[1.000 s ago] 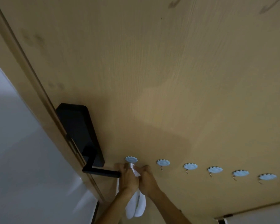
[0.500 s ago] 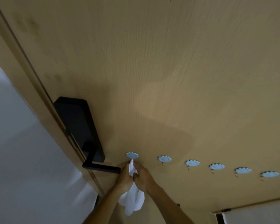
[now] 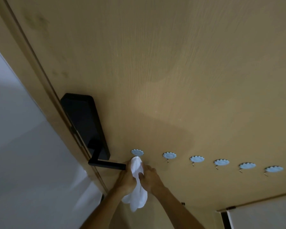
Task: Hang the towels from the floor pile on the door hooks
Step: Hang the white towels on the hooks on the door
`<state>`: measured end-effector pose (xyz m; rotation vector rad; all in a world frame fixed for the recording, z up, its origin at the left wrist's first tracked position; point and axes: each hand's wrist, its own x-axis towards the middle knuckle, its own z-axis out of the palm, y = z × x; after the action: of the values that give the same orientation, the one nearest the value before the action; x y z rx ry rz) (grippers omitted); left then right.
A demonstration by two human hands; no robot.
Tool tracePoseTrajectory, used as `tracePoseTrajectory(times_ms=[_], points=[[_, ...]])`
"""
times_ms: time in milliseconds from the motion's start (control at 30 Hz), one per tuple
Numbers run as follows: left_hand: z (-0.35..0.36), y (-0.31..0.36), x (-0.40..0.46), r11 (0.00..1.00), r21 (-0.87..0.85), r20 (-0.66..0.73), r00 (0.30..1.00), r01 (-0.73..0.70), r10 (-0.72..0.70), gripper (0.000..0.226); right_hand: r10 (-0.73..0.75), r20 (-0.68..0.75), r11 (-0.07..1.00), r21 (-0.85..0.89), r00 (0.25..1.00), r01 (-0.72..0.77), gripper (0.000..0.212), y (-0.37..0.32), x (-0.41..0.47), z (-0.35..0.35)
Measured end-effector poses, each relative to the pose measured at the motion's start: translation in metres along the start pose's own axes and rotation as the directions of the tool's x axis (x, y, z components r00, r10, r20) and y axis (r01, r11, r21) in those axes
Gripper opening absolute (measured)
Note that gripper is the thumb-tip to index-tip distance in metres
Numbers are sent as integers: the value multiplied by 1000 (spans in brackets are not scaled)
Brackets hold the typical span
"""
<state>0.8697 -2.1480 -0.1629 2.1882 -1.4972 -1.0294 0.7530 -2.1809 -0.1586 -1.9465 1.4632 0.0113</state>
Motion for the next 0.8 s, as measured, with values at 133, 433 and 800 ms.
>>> tracePoseTrajectory(times_ms=[133,433,800], points=[[-1,1,-4,996,85,0,1000,-24,24,67,4,9,1000,8,1000,-4,50,-1,-5,2],[-3,11,-5,997,-12,-19,997,-70,70,51,13,-11,997,77,1000,-12,44,-11,-4,0],[41,20,-39,890,451,-72,997,69,-41,62,62,-95,984,-160,994,-76,52,47,-54,-4]])
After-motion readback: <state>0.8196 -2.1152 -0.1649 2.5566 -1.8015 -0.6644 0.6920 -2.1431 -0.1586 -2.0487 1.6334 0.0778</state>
